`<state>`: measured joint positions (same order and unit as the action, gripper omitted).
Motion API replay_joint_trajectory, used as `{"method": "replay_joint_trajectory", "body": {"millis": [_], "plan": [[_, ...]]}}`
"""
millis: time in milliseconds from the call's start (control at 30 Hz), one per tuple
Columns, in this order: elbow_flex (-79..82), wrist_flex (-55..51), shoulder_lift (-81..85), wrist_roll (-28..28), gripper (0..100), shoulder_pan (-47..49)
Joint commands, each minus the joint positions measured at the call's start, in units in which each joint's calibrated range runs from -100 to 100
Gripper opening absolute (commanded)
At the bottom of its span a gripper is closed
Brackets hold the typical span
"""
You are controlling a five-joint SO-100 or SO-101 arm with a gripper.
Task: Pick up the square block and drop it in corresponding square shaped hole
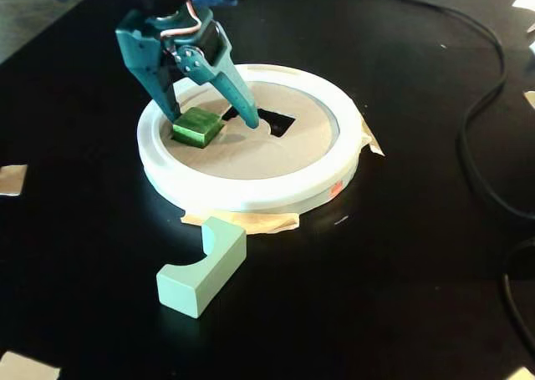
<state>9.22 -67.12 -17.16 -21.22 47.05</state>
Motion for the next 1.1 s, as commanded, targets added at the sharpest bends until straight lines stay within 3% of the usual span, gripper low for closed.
{"method": "replay_joint_trajectory", "body": {"millis": [0,200,367,600,867,1067], "plan": [[-3.7,-12.3,12.3,-0.1,82,-1.4],[-2.5,-18.0,22.6,0.4,81,-1.9],[-2.4,-23.3,24.1,3.2,81,-9.7],[5.4,-23.0,29.8,8.6,81,-28.6],[30.1,-20.6,65.5,12.8,81,-50.9],[50.7,-14.3,92.1,13.8,81,-58.7]]}}
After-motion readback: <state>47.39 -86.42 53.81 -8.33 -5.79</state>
